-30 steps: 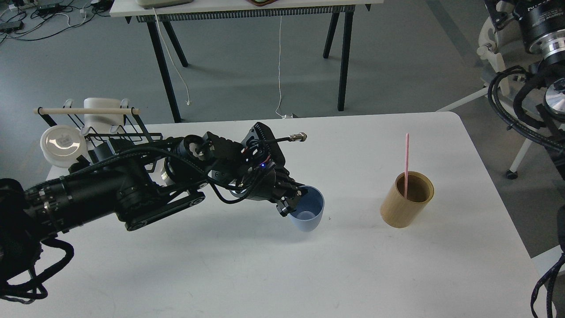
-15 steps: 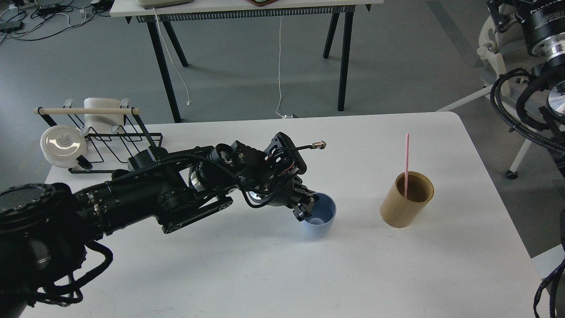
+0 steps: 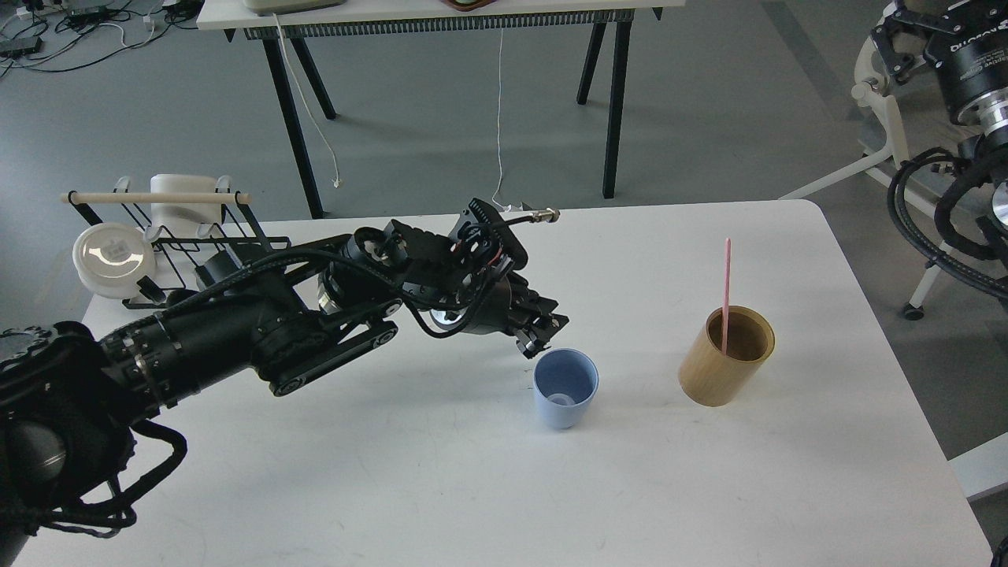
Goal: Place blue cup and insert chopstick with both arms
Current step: 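Set the blue cup down and open the left gripper, then raise left arm to rest, move right gripper to straw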
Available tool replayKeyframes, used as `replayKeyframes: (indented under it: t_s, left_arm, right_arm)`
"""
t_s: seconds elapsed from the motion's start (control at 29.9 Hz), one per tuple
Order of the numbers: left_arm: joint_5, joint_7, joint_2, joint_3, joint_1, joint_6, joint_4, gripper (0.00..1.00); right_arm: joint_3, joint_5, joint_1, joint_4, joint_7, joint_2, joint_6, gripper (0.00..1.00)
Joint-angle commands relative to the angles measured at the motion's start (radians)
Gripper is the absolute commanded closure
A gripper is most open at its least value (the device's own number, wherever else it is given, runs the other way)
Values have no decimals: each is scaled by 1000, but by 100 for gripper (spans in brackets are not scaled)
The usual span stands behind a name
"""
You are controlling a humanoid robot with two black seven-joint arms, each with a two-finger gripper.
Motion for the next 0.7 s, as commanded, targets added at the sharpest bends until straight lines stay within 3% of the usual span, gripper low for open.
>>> replayKeyframes:
  t_s: [0.0,0.07,0.23,0.57,0.67]
  left_arm:
    - [-135,0,48,-173,-1,0,4,30]
    - [-247,0,61,-238,-1,0,15,12]
    - [-613,2,108,-344,-2,0,58,3]
    - [-1536,8,142,-386,-21,0,280,1]
    - [-1767,11,141,-381,-44,0,380,1]
  right_arm:
    - [-61,0,-33,74,4,-80,0,0]
    - [-102,0,-36,102,7,-119,0,0]
    - [-161,-77,-35,123,13,-169,0,0]
    - [-162,-463,-73,209,15,-209,-2,1]
    - [-164,-563,-85,222,15,-209,-47,1]
